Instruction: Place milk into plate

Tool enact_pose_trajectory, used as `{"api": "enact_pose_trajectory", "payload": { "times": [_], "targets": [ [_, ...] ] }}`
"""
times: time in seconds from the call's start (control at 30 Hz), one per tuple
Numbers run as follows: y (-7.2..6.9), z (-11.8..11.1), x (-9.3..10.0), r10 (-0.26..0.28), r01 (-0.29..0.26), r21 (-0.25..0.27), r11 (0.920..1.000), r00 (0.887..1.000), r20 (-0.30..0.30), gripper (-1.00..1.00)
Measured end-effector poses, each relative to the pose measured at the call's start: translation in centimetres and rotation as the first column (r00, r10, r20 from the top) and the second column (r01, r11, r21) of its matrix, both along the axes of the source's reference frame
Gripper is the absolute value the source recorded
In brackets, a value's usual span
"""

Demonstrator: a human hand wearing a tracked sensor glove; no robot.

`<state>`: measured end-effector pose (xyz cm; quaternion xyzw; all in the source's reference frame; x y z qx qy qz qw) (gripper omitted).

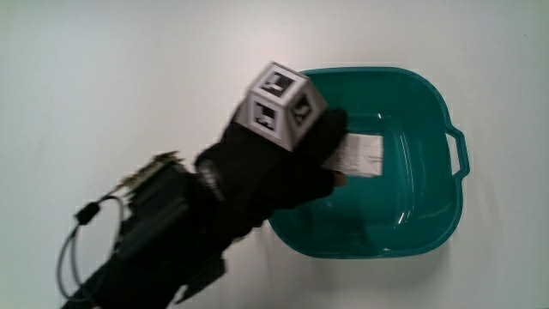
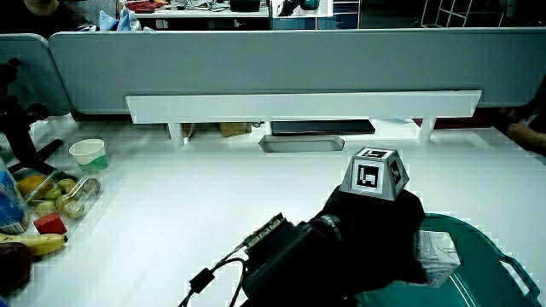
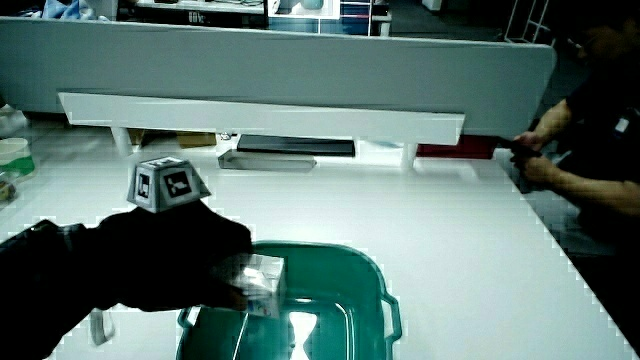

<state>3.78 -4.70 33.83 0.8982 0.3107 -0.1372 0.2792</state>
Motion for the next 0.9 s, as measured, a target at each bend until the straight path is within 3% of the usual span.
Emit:
{"api": "enact_pose_trajectory", "payload": {
  "times": [0.1, 0.13, 0.17, 0.2, 0.37, 0.6, 0.67, 0.7, 0.8, 0.9],
  "targets": [
    [0.2, 0.4, 0.3, 0.011, -0.01, -0.018, 0.9998, 0.999, 0.041, 0.0],
    [0.2, 0.9, 0.3, 0.01, -0.009, -0.035, 0.9994, 0.999, 0.044, 0.0],
    [0.3, 1.7, 0.5, 0.006, -0.005, -0.02, 0.9998, 0.999, 0.038, 0.0],
    [0.4, 2.3, 0.7, 0.012, -0.01, -0.048, 0.9988, 0.999, 0.045, 0.0],
    [0.6, 3.7, 1.1, 0.03, -0.026, -0.065, 0.9975, 0.998, 0.063, 0.0],
    [0.7, 5.2, 1.3, 0.035, -0.029, -0.101, 0.9945, 0.998, 0.061, 0.0],
    [0.6, 6.6, 1.3, 0.027, -0.024, -0.113, 0.9933, 0.999, 0.025, 0.0],
    [0.6, 5.6, 1.1, 0.021, -0.016, -0.126, 0.9919, 0.999, 0.034, 0.0],
    [0.6, 5.9, 1.2, 0.028, -0.024, -0.114, 0.9932, 0.999, 0.037, 0.0],
    [0.4, 6.2, 0.9, 0.008, -0.003, -0.146, 0.9893, 0.999, 0.035, 0.0]
  ]
}}
